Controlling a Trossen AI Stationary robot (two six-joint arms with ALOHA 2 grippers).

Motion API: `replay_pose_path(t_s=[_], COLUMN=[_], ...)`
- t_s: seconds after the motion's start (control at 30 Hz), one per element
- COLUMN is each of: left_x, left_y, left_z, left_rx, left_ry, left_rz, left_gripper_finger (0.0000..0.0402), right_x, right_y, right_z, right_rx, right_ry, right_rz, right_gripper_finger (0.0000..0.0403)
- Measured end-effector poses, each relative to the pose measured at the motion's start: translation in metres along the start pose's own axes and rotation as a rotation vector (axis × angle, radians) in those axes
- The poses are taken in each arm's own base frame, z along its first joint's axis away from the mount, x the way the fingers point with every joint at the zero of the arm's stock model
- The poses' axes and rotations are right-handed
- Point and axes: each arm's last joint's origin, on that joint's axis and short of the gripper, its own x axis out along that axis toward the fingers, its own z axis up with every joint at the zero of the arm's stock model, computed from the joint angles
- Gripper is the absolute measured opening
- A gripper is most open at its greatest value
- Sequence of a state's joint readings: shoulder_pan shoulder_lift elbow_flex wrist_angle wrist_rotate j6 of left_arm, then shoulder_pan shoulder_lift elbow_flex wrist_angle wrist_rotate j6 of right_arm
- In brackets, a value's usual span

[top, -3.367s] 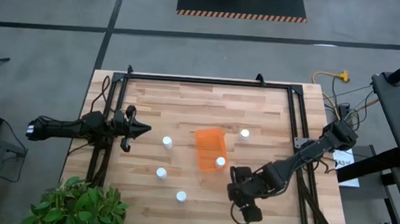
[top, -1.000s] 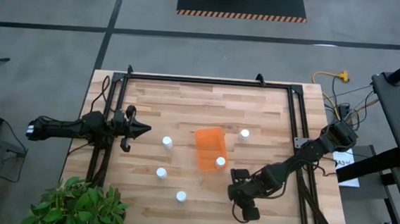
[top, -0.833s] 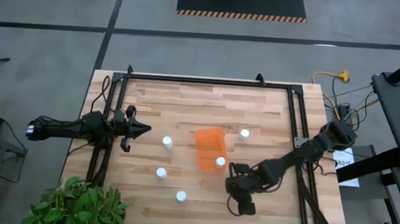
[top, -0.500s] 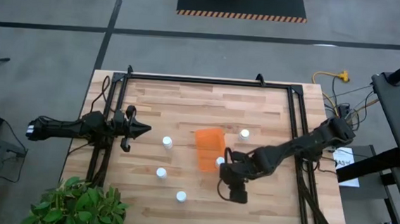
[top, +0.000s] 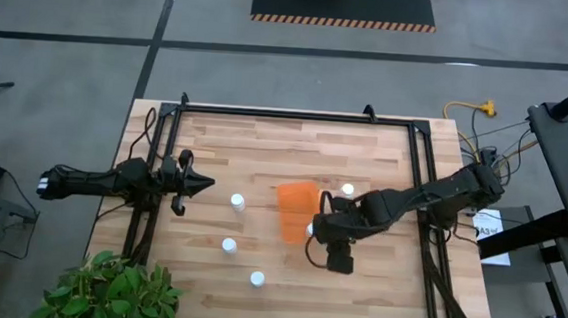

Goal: Pick and place pill bottles into a basket
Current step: Put the bottom right white pill bottle into the orange bin

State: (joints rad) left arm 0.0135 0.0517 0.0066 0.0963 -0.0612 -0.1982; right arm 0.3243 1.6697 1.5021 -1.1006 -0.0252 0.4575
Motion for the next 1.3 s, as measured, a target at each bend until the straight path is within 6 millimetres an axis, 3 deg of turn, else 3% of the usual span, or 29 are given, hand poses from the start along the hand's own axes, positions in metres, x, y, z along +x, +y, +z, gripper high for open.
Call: replay_pose_path(t_s=[0.27,0.77,1.3], left_x=[0.0,0.0,0.0], left_y=[0.0,0.0,0.0], left_z=[0.0,0.0,0.0], left_rx=[0.0,0.0,0.0], left_ry=[-0.001,0.0,0.0], left_rz=[0.0,0.0,0.0], left_gripper_finger=[0.0,0.0,0.0], right_x=[-0.014,-0.017,-0.007], right_y=[-0.035,-0.092,-0.101], right_z=[0.009,0.024,0.03], right_rx=[0.012,-0.064,-0.048], right_ry=[-0.022,-0.041,-0.109], right_rz=[-0.018,-0.07,-0.05], right_gripper_finger=[0.0142,0.0142,0.0142])
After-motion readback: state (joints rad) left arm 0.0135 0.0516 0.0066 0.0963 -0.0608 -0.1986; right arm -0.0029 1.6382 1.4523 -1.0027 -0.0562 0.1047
